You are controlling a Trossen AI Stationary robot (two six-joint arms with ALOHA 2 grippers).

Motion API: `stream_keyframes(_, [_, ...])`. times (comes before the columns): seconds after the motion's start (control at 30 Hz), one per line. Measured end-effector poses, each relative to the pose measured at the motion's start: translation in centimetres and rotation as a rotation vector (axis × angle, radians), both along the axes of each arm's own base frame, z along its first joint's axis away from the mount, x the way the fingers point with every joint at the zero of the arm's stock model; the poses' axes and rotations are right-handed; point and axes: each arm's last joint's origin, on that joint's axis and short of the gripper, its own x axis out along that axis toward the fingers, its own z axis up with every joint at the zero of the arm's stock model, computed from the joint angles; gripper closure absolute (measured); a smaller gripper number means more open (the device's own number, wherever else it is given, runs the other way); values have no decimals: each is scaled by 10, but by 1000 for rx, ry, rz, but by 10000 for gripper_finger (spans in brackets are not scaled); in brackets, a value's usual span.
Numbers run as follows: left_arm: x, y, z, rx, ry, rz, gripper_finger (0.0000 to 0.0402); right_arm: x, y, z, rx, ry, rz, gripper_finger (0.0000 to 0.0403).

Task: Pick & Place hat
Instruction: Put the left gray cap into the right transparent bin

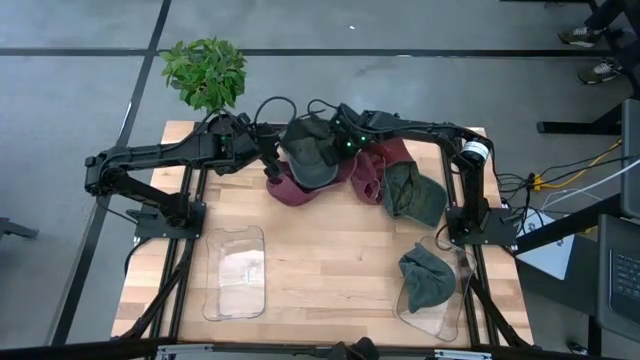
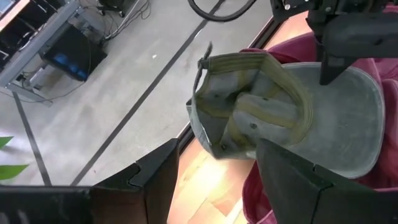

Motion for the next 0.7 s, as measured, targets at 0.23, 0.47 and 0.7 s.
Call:
stream_keyframes(0.23, [0, -3, 1, -36, -69, 40, 192, 4, -2, 3, -84, -42, 85, 387])
stream_keyframes(0.47, [-6, -15, 27, -61, -220, 43, 192, 6, -7, 17, -310, -4, 234, 391])
stream_keyframes(0.7, [-32, -29, 69, -112, -474, 50, 192, 5, -12, 69, -667, -25, 446, 389])
